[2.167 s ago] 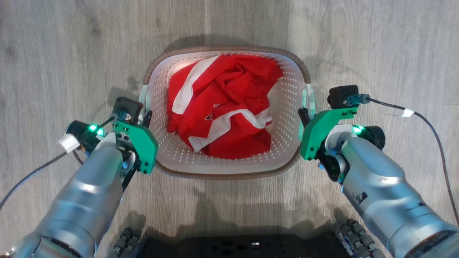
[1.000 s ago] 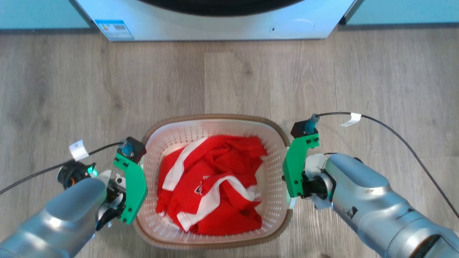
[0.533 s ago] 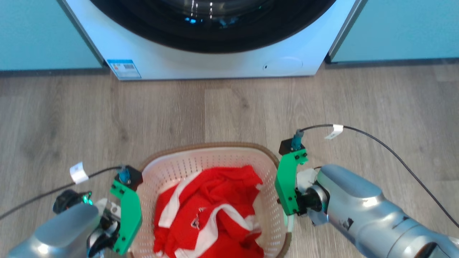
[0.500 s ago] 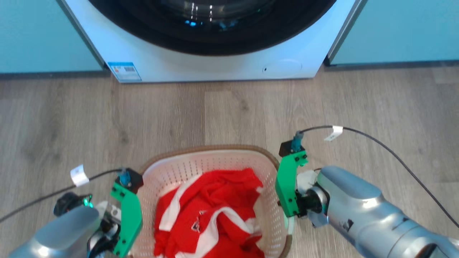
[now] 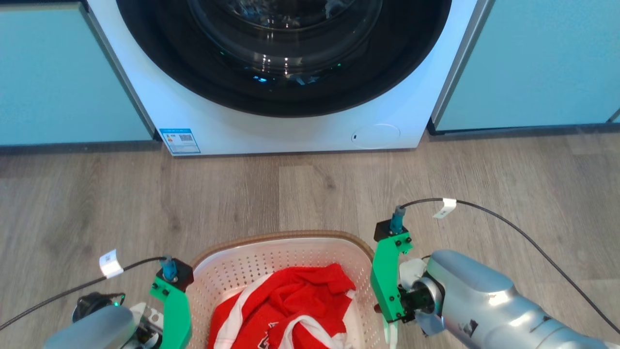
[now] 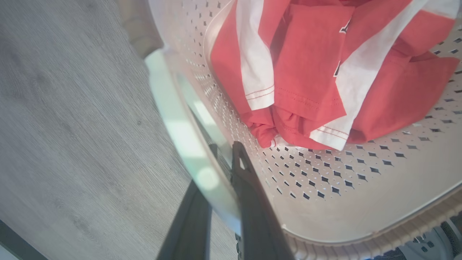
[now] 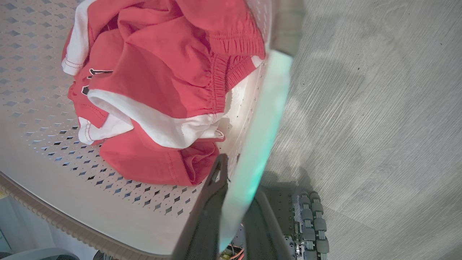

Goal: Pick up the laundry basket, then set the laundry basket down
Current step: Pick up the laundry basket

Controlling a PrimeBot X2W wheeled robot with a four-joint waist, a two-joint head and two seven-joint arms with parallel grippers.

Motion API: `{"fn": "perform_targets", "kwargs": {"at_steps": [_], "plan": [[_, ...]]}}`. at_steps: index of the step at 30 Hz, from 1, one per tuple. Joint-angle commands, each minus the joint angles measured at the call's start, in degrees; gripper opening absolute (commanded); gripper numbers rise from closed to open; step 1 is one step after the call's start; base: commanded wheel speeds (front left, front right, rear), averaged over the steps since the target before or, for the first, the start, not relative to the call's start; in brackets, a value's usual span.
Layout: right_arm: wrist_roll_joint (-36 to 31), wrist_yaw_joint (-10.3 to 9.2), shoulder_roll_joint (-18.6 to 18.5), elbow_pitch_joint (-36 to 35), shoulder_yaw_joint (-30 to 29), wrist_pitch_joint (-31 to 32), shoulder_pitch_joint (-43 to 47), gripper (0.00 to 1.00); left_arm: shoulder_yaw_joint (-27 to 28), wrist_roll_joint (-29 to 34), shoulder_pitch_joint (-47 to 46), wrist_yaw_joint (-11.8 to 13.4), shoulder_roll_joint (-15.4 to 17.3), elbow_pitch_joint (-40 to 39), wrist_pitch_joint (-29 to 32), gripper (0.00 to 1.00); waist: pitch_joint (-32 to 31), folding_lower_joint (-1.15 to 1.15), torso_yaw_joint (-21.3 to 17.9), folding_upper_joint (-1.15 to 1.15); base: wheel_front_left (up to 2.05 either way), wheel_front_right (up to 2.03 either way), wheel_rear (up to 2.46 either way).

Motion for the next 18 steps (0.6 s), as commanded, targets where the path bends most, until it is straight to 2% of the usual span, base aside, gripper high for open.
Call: {"fn": "perform_targets", "kwargs": {"at_steps": [1, 18], "plan": [[0.2, 0.43, 2.2, -3.6, 0.2, -0.3, -1.1, 0.00, 0.2, 0.0, -0.9, -1.6, -0.5, -4.0, 0.2, 0.00, -0.7, 0.01, 0.2, 0.00, 0.00, 0.00, 0.00], [0.0, 0.43, 1.7, -4.8, 0.2, 0.3, -0.5, 0.00, 0.2, -2.2, -1.5, -1.6, -0.2, -2.7, -0.7, 0.00, -1.8, 0.01, 0.4, 0.00, 0.00, 0.00, 0.00]]}}
